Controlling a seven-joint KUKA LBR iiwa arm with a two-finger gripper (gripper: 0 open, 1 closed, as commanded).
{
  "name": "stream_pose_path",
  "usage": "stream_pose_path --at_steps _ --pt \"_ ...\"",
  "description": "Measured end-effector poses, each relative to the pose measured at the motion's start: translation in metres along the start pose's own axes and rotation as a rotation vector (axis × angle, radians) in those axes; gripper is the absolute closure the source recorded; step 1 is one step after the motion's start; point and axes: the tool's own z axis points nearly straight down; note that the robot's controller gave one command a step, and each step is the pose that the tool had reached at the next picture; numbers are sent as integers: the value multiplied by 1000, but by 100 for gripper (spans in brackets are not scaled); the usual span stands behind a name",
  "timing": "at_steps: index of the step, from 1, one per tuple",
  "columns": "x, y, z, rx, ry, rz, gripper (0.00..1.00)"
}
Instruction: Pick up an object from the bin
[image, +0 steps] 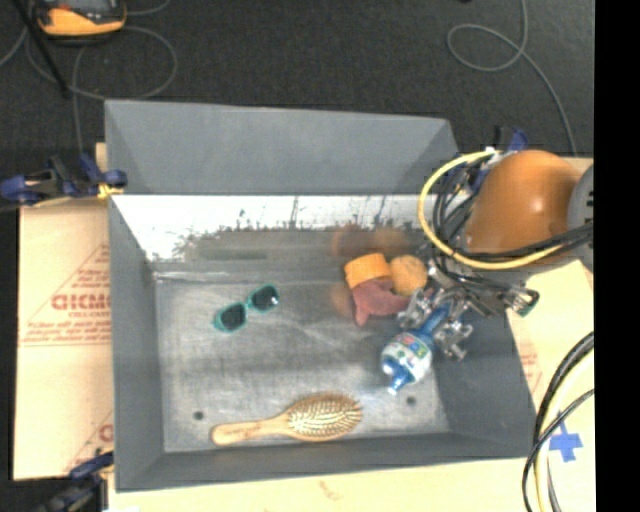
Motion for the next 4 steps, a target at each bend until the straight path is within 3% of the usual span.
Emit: stream_pose_path --at_steps 4 --pt "0 -1 -23 1 0 3 100"
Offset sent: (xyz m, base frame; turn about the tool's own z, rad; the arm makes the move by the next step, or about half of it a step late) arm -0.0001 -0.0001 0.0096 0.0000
